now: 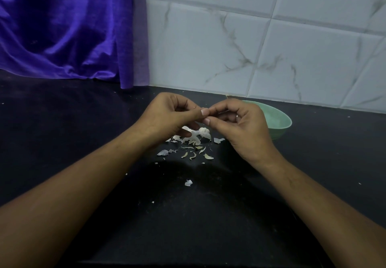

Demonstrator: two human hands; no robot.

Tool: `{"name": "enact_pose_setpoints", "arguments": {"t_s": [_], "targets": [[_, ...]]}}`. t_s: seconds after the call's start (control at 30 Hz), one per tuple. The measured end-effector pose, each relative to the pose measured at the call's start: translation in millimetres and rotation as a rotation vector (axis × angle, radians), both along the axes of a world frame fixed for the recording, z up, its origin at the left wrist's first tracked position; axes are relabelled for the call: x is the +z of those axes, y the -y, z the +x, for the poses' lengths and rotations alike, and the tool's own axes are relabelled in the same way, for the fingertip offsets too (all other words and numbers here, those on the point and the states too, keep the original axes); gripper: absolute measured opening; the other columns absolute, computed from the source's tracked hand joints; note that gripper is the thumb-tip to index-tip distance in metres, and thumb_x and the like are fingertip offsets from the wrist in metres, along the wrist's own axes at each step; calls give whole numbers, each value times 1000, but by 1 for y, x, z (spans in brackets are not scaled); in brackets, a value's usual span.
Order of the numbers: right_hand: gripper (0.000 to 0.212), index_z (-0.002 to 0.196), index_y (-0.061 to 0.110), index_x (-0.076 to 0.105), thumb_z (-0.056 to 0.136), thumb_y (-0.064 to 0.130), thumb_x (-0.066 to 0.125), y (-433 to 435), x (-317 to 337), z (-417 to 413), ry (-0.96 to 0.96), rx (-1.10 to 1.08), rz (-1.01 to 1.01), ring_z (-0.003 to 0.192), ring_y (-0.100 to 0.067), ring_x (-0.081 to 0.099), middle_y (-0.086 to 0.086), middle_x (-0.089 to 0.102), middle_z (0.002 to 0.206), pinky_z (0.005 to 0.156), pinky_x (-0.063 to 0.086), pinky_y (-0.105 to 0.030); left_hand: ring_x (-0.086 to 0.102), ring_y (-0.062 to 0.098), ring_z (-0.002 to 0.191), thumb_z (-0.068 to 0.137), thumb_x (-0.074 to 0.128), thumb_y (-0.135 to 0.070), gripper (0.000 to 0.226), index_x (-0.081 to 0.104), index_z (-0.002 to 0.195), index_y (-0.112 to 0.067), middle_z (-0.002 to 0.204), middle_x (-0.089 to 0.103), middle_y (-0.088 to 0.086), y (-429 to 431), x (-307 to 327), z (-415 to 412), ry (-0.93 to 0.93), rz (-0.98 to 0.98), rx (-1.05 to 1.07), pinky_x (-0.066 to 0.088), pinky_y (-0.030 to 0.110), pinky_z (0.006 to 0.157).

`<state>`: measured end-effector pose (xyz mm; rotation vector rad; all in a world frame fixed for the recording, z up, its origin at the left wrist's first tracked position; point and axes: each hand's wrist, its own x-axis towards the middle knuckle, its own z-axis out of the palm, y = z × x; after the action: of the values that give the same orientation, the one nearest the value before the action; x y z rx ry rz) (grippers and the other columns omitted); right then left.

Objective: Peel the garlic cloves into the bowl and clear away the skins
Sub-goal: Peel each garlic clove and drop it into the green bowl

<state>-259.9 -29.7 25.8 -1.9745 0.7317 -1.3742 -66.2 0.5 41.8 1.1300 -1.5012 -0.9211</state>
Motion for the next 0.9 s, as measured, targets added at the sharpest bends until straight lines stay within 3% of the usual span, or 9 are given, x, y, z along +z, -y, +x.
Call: {"name": "enact_pose_setpoints", "arguments": {"t_s": [0.1, 0.2, 0.3, 0.4, 0.63, 0.9], "targets": [[15, 95, 2, 76, 83, 3, 84, 2, 1, 0, 14, -31, -20, 82, -28, 77, -10, 78, 91, 77, 64, -39, 73, 15, 77, 94, 75, -20, 20, 77, 96, 1, 90, 77, 17, 0, 1, 0, -19, 8, -18, 59, 31, 65], [13, 94, 3, 77, 83, 5, 84, 3, 1, -1, 20, -37, -20, 83, -31, 77, -11, 77, 91, 76, 64, -42, 72, 14, 78, 97, 71, -16, 15, 77, 93, -3, 82, 77, 7, -1, 1, 0, -29, 20, -48, 59, 27, 62], [12, 94, 5, 78, 84, 5, 84, 3, 1, -2, 16, -43, -21, 81, -27, 77, -7, 78, 89, 74, 63, -36, 72, 14, 79, 98, 69, -14, 13, 77, 93, -4, 85, 79, 4, -2, 2, 1, -29, 25, -72, 60, 27, 63], [11, 93, 5, 78, 83, 4, 83, 3, 1, -2, 11, -50, -33, 78, -25, 77, -5, 79, 87, 72, 62, -34, 72, 13, 79, 98, 69, -12, 13, 77, 96, -2, 87, 79, 5, -2, 3, 1, -19, 22, -70, 60, 29, 64], [11, 90, 7, 79, 81, 3, 85, 3, -1, -2, -25, -69, -89, 77, -27, 76, -7, 74, 89, 76, 63, -50, 75, 16, 78, 94, 74, -14, 10, 79, 87, -7, 84, 79, 9, 0, 0, -2, 84, -46, 48, 62, 43, 75], [11, 91, 4, 78, 82, 3, 85, 1, -2, 0, -17, -67, -91, 77, -26, 76, -10, 73, 91, 75, 64, -45, 76, 20, 77, 90, 74, -12, 11, 79, 80, -12, 79, 79, 6, 1, -4, -5, 99, -83, 124, 64, 43, 73]]}}
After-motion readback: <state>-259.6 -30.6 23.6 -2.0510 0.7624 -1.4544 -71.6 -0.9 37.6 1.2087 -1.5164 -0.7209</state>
